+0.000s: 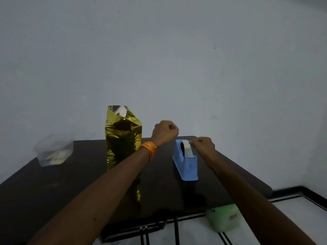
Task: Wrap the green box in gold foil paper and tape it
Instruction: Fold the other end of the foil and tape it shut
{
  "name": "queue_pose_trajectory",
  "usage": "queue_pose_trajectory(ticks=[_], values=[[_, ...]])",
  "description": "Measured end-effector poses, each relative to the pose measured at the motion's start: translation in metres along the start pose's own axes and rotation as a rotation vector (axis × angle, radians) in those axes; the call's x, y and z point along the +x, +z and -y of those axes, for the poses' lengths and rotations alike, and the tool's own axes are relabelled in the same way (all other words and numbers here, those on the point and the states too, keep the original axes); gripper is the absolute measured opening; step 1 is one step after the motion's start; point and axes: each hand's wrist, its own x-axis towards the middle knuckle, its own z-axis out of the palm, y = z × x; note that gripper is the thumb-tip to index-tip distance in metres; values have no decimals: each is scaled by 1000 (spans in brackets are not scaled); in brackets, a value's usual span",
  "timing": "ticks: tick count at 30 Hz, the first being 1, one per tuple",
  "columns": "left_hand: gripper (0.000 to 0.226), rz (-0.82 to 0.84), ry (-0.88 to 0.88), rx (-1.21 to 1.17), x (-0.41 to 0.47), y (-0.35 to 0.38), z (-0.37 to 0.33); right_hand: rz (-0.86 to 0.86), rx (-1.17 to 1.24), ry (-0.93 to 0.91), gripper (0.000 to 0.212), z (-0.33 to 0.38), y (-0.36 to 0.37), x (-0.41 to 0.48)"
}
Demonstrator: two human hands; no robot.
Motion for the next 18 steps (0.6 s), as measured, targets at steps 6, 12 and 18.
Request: queue_pose_trajectory(ticks=[6, 12, 18], values=[[19, 388, -108, 149, -17, 55, 23, 94, -49, 133, 36, -38, -5, -6], [28, 385, -90, 179, -21, 69, 34, 138, 111, 257, 39, -40, 3, -3], [32, 337, -87, 121, -22, 69, 43, 129, 194, 308, 18, -24, 2, -2]])
